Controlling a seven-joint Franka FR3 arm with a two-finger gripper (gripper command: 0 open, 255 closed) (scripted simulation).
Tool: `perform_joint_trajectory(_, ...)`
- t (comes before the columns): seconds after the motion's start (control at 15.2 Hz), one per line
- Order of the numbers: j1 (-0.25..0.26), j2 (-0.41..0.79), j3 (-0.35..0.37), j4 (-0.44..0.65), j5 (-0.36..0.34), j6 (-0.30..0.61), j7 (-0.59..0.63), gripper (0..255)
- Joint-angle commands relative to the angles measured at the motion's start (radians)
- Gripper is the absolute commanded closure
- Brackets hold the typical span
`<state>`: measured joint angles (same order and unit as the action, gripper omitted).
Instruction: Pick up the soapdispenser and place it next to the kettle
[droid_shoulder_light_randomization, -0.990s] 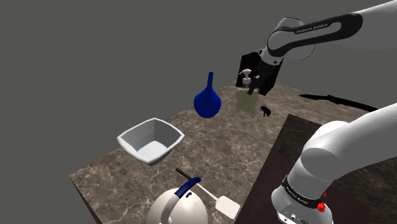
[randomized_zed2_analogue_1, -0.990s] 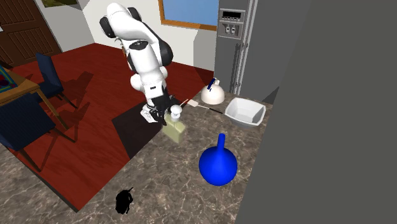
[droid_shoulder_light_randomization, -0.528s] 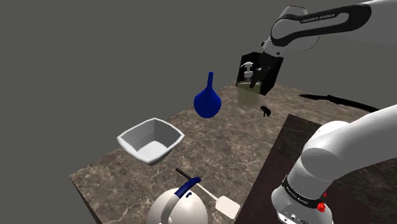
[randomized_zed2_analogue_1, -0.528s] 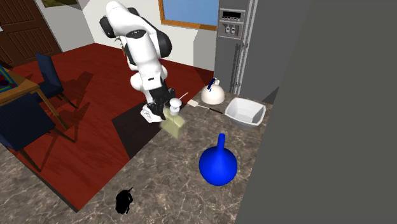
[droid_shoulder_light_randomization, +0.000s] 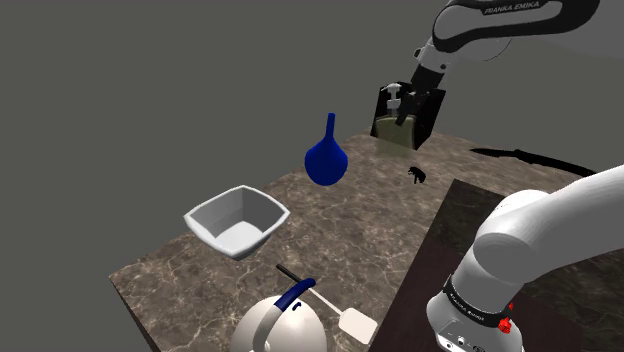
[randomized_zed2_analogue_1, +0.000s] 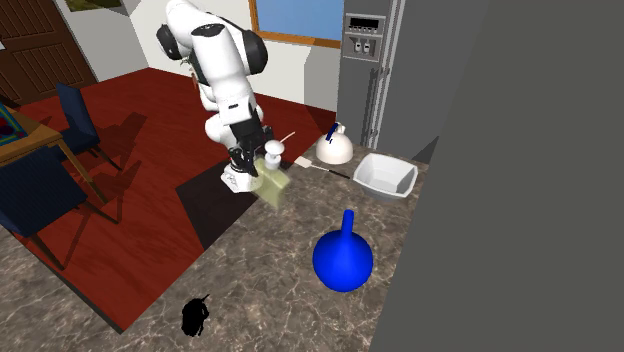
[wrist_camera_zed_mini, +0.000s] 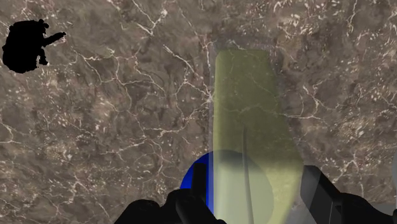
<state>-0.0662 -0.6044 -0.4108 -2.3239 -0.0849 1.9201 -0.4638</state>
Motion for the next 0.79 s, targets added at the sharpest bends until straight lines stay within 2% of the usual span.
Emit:
perform_joint_trajectory(0.0, 0.002, 0.0, 0.004, 0.025, 0.002, -0.025, 0.003, 255)
perform_joint_trajectory(0.73, 0.014, 0.02, 0.02, 0.187, 0.017, -0.167, 0.012, 255)
